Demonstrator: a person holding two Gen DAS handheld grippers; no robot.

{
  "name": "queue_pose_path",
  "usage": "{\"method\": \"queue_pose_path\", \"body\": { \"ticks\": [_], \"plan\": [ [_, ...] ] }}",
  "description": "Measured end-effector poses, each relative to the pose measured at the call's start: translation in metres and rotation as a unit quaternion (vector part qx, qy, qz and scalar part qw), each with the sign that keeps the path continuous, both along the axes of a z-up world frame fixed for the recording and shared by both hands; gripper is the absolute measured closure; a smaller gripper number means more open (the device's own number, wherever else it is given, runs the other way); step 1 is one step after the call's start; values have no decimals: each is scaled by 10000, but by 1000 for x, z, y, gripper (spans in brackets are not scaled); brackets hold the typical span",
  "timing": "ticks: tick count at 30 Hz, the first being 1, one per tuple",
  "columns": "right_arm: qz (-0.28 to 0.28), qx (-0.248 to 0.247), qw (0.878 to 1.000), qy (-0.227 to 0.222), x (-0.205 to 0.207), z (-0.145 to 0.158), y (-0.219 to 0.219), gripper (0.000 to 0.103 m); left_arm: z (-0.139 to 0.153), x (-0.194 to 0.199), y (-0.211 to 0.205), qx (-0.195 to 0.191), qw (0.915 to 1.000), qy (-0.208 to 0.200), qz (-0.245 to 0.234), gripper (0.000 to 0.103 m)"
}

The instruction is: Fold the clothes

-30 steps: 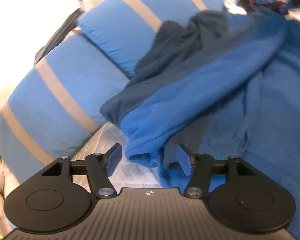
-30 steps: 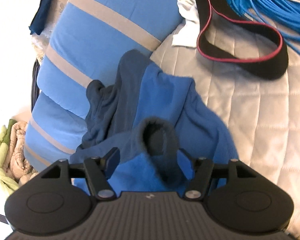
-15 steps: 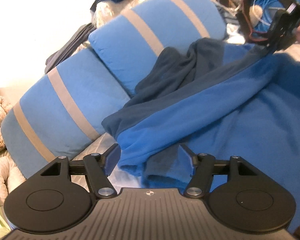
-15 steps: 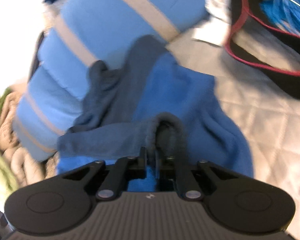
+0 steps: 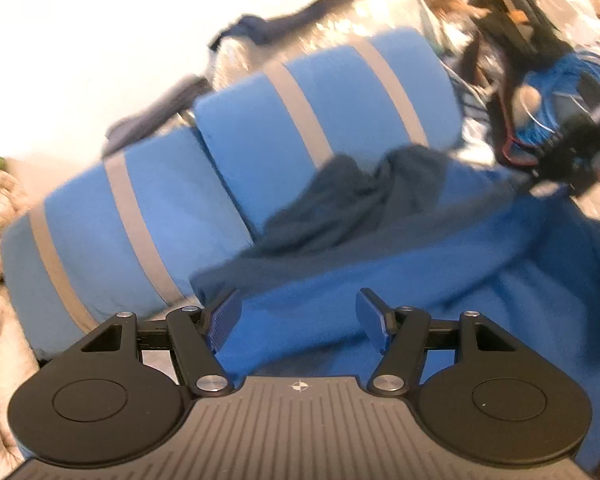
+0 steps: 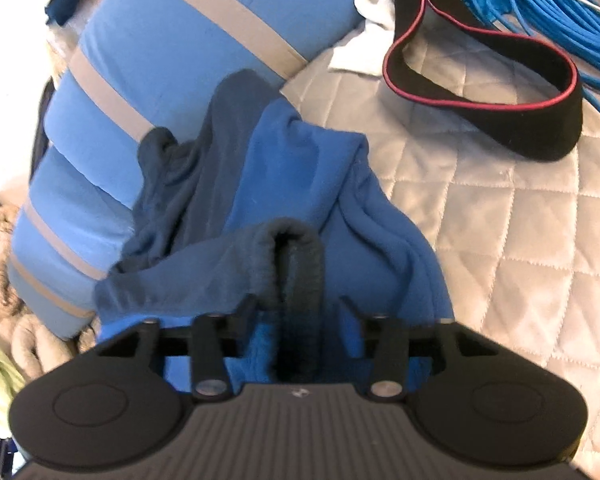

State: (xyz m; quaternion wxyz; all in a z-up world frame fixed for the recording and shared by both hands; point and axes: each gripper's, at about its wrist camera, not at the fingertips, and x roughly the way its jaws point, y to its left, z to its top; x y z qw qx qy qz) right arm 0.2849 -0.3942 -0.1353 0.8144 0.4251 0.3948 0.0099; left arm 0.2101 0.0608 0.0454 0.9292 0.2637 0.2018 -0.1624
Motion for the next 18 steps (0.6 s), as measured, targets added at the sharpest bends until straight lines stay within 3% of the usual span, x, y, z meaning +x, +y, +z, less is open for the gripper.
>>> {"method": "queue_pose_path", "body": {
  "ticks": [2,5,12,18],
  "plan": [
    [99,150,9998,-36,3,-3,-1,39,0,1,-8,-44,9996,-273,95,42],
    [224,253,9994,-11,12,-9,1,38,2,8,-15,-469,9973,-490,280,36],
    [142,438,9989,109,27,-24,0,32,15,66,-17,-1158,9893,-424,777,33],
    [-54,604,9982,-31,26,-27,0,27,9,105,0,-1869,9725,-320,1351,33]
  ]
}}
